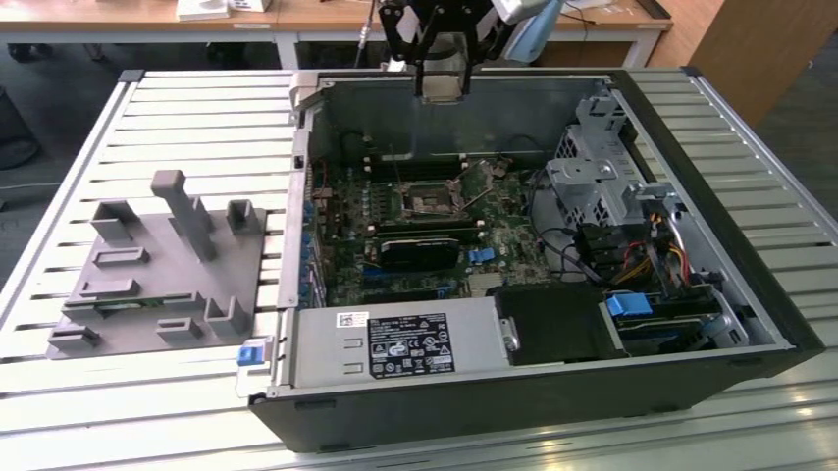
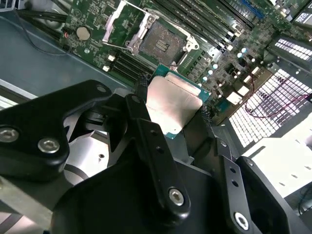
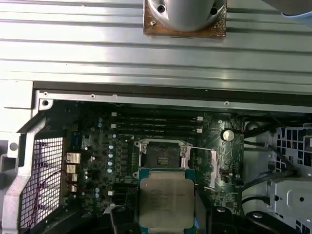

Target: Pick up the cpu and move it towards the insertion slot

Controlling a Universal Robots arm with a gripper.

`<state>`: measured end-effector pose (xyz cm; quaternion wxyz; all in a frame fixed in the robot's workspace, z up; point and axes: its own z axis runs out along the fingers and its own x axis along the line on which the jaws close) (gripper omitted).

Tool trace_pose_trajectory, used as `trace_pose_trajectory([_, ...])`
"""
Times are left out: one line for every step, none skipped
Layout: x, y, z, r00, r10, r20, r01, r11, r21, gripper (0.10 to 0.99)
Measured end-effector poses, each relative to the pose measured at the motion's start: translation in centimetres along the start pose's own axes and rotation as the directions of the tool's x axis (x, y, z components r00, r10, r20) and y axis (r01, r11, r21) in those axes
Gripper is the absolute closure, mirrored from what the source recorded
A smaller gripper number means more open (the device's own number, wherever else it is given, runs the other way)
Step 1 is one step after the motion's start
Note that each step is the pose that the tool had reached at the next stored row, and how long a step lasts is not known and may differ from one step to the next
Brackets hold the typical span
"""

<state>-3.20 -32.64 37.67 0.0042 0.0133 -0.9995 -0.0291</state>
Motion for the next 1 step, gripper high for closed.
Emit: trace_pose_trajectory([0.00,0.00,0.00,1.0000,0.000,0.0000,0.000,1.0000,0.000,0.545])
